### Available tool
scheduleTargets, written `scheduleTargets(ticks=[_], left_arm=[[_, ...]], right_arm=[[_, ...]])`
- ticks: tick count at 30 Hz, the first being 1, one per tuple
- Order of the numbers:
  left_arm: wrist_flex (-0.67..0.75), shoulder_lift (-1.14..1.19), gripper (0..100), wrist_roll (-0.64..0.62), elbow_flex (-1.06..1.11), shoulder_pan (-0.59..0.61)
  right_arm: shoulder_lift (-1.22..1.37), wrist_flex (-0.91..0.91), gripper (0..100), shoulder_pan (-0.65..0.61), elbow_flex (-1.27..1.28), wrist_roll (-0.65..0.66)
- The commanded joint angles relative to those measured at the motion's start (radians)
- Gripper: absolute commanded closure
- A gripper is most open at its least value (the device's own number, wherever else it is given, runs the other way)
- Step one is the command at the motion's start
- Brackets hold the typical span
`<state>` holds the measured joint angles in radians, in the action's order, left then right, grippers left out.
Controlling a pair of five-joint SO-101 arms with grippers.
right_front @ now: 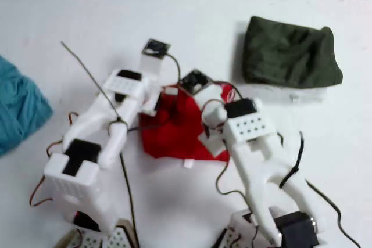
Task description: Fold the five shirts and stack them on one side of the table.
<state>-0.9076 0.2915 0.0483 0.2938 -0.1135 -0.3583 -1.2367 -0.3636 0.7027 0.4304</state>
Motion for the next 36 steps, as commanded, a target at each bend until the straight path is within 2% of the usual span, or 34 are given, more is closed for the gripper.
scheduleTargets(ticks=[1,20,26,28,32,36], left_arm=[[0.015,-0.002,89,-0.005,-0.027,0.02],[0.011,-0.002,89,-0.005,-0.027,0.02],[0.009,-0.002,89,-0.005,-0.025,0.02],[0.009,0.0,89,-0.005,-0.025,0.02],[0.012,0.0,89,-0.005,-0.027,0.02],[0.011,0.0,89,-0.005,-0.027,0.02]], right_arm=[[-0.028,0.058,82.9,-0.015,0.009,-0.037],[0.064,0.163,82.5,-0.008,0.006,-0.028],[0.125,0.209,82.7,0.074,0.003,0.037],[0.124,0.209,85.4,0.097,0.002,0.037],[0.124,0.228,98.8,0.108,0.002,0.037],[0.124,0.228,98.2,0.108,0.002,0.037]])
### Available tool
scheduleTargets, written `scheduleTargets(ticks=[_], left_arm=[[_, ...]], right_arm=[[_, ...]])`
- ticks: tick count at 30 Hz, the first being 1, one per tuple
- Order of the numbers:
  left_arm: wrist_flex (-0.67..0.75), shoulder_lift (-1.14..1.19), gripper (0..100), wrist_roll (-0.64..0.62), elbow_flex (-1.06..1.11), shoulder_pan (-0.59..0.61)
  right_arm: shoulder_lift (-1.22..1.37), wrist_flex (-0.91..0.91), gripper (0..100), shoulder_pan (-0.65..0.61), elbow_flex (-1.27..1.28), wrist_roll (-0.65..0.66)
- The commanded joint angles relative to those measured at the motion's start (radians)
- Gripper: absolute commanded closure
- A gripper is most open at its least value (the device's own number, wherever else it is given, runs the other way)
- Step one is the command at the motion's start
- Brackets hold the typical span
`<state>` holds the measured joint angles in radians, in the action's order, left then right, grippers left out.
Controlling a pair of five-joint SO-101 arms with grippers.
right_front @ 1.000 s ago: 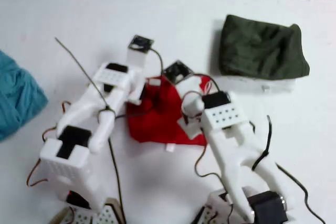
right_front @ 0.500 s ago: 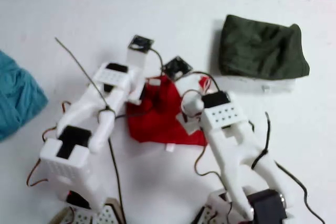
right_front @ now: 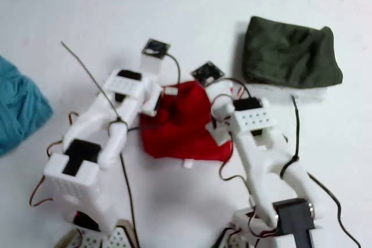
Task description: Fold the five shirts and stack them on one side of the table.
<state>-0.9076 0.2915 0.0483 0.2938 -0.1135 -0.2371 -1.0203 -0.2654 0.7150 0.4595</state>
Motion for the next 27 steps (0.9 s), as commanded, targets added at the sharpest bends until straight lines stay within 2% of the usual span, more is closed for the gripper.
scheduleTargets(ticks=[1,6,10,17,21,25,27], left_arm=[[0.009,0.0,89,-0.005,-0.027,0.02],[0.008,-0.002,89,-0.005,-0.024,0.02],[-0.026,-0.008,89,-0.005,-0.033,0.02],[-0.227,-0.008,89,-0.005,-0.156,0.018],[-0.328,-0.008,89,-0.005,-0.231,0.017],[-0.331,-0.002,89,-0.005,-0.252,0.018],[-0.331,0.0,89,-0.005,-0.251,0.018]], right_arm=[[0.002,0.012,98.1,0.01,-0.011,0.008],[-0.07,-0.002,98.0,0.012,-0.009,0.012],[-0.173,-0.038,98.0,0.013,-0.009,0.112],[-0.203,-0.064,98.0,0.128,-0.005,0.235],[-0.203,-0.113,96.4,0.111,-0.008,0.15],[-0.202,-0.127,80.9,0.008,-0.005,-0.02],[-0.202,-0.101,75.5,-0.033,-0.005,-0.028]])
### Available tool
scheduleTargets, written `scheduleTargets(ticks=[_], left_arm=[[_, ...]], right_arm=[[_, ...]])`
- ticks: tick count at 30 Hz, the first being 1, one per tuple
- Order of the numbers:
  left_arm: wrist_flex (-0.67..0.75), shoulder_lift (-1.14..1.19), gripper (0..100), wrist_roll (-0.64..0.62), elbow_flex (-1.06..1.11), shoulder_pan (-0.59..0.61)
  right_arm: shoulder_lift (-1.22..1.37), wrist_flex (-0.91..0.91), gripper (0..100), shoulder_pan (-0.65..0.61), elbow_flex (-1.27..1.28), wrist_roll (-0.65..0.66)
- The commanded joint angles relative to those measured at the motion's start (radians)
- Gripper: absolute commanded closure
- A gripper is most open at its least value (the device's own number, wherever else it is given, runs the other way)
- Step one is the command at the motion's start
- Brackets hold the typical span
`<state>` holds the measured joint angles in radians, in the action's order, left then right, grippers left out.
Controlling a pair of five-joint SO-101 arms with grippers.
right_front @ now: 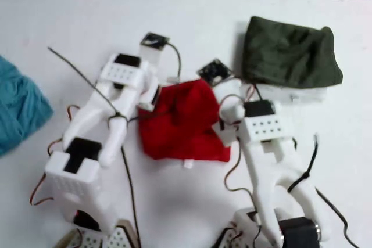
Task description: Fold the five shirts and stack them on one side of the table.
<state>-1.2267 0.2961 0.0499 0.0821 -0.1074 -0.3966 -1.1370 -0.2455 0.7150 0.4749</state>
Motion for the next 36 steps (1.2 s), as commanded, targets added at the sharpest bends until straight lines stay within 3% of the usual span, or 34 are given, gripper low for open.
scheduleTargets(ticks=[1,18,31,36], left_arm=[[-0.012,-0.005,89,-0.006,-0.039,0.012],[-0.011,-0.006,89,-0.006,-0.039,0.012],[0.011,-0.005,89,-0.006,-0.033,0.012],[0.011,-0.005,89,-0.006,-0.033,0.012]], right_arm=[[-0.042,0.033,75.2,-0.062,-0.005,-0.048],[0.117,0.12,78.6,-0.07,-0.011,-0.051],[0.116,0.18,97.7,-0.064,-0.012,-0.048],[0.116,0.18,98.0,-0.035,-0.012,-0.044]])
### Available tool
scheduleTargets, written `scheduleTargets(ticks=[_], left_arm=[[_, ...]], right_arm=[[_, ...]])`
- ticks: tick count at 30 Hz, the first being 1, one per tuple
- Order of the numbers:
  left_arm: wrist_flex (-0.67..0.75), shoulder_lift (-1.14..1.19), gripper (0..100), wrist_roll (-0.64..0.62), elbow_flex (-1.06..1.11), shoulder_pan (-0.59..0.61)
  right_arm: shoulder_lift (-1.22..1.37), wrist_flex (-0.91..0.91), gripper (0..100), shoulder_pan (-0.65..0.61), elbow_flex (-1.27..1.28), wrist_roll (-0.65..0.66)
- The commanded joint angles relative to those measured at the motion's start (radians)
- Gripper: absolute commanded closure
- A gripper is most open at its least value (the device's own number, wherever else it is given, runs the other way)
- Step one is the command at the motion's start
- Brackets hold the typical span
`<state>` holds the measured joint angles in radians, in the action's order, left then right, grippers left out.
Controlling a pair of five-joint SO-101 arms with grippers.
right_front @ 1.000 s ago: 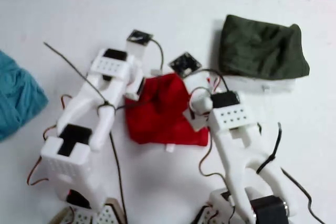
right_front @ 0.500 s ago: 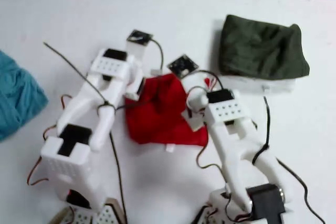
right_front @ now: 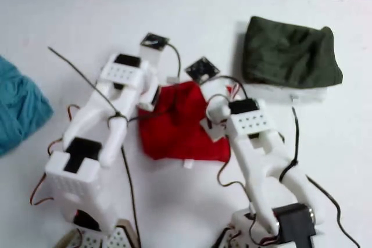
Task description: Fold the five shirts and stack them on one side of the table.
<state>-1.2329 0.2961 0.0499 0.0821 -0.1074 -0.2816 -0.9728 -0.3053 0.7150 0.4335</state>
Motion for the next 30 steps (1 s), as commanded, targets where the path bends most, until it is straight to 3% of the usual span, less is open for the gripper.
scheduleTargets(ticks=[1,18,30], left_arm=[[0.014,-0.005,89,-0.006,-0.035,0.012],[-0.13,-0.014,89,-0.006,-0.044,0.006],[-0.269,-0.058,89,-0.006,-0.17,0.006]], right_arm=[[0.001,0.016,98.0,0.036,-0.012,-0.002],[-0.294,-0.165,98.0,0.162,0.018,0.279],[-0.303,-0.093,95.5,0.163,0.224,0.279]])
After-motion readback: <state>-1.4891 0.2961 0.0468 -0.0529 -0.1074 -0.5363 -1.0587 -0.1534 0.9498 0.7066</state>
